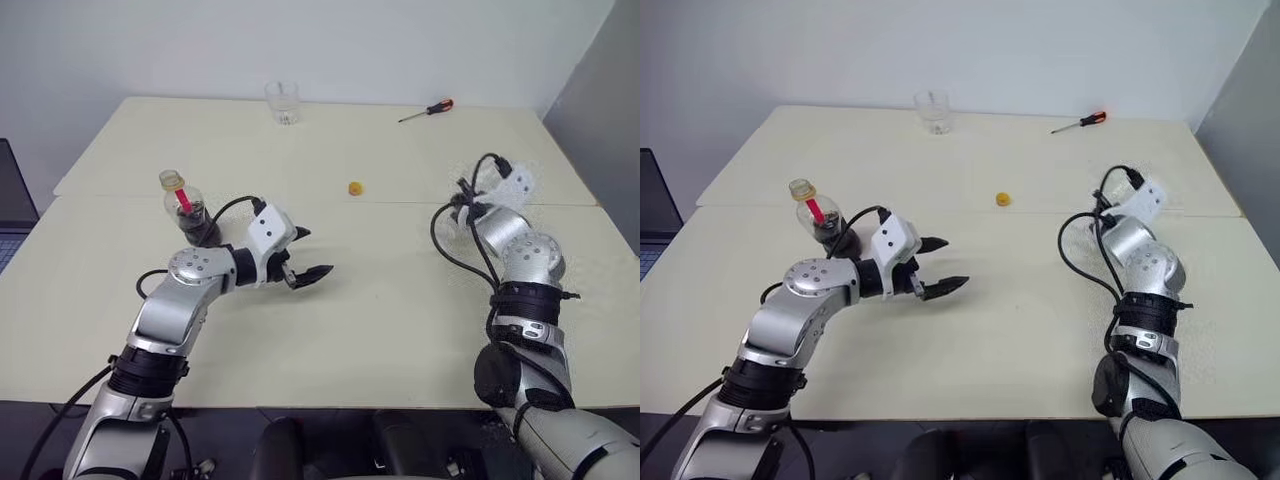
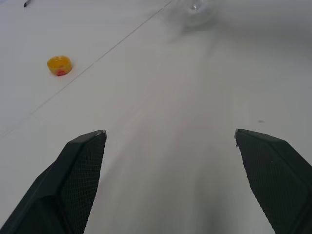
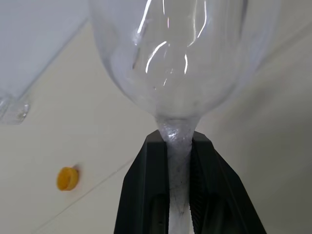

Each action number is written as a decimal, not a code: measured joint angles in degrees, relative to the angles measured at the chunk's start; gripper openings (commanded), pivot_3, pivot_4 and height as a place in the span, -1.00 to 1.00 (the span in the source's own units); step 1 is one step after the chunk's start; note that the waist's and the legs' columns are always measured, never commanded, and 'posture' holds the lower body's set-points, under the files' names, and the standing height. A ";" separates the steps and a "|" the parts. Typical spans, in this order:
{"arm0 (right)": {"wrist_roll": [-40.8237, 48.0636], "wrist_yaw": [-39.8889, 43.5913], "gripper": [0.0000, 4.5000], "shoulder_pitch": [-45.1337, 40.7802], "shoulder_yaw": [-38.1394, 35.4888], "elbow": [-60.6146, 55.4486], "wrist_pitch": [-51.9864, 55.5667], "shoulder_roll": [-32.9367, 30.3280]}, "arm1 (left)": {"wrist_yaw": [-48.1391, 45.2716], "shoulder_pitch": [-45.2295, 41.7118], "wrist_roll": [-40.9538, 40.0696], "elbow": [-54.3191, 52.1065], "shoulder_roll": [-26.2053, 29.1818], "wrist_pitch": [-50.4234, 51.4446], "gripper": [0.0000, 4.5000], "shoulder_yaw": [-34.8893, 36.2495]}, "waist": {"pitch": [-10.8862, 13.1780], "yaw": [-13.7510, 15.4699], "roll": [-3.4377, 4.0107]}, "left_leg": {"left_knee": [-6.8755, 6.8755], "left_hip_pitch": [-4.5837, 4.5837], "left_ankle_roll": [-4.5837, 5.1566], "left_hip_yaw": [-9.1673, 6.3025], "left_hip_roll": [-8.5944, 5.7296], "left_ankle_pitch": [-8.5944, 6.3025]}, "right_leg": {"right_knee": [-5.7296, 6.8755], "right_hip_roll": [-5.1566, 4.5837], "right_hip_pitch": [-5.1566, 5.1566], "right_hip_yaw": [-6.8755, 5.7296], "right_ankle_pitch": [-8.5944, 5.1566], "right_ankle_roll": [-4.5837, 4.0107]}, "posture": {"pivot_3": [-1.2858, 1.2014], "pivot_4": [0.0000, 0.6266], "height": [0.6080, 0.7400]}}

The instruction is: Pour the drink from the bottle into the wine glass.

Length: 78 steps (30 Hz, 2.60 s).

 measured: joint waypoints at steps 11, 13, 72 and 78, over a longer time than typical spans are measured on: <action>-19.11 20.12 -0.91 3.38 24.65 5.63 -18.03 7.93 | -0.81 6.57 -3.37 -6.05 4.98 6.82 1.00 3.29 | 0.01 0.14 -0.01 | -0.22 0.00 -0.02 -0.01 0.02 0.01 | -0.02 -0.08 -0.08 0.01 0.00 -0.08 | 0.03 -0.52 1.00; -20.66 21.43 -0.91 3.36 25.04 8.55 -20.03 9.50 | -0.70 7.96 -4.15 -7.52 5.73 8.18 1.00 4.73 | 0.01 0.21 -0.02 | -0.21 0.00 -0.02 0.00 0.02 0.01 | -0.01 -0.12 -0.07 -0.03 0.00 -0.08 | 0.03 -0.52 1.00; -34.93 37.67 -0.91 19.61 38.82 -10.21 -22.15 0.62 | -2.41 5.76 -11.80 -11.22 8.63 12.44 1.00 7.18 | -0.58 0.50 -0.69 | -0.14 0.50 -0.04 -0.04 0.00 0.02 | 0.09 -0.05 0.35 -0.11 -0.21 -0.05 | 0.03 -0.52 1.00; -35.76 37.89 -0.91 18.75 38.23 -7.53 -25.55 -0.59 | -2.28 12.95 -12.10 -9.94 8.56 8.85 1.00 11.42 | -0.58 1.02 -0.69 | -0.13 0.47 -0.04 -0.04 -0.01 0.02 | 0.09 -0.13 0.35 -0.04 -0.17 -0.12 | 0.03 -0.52 1.00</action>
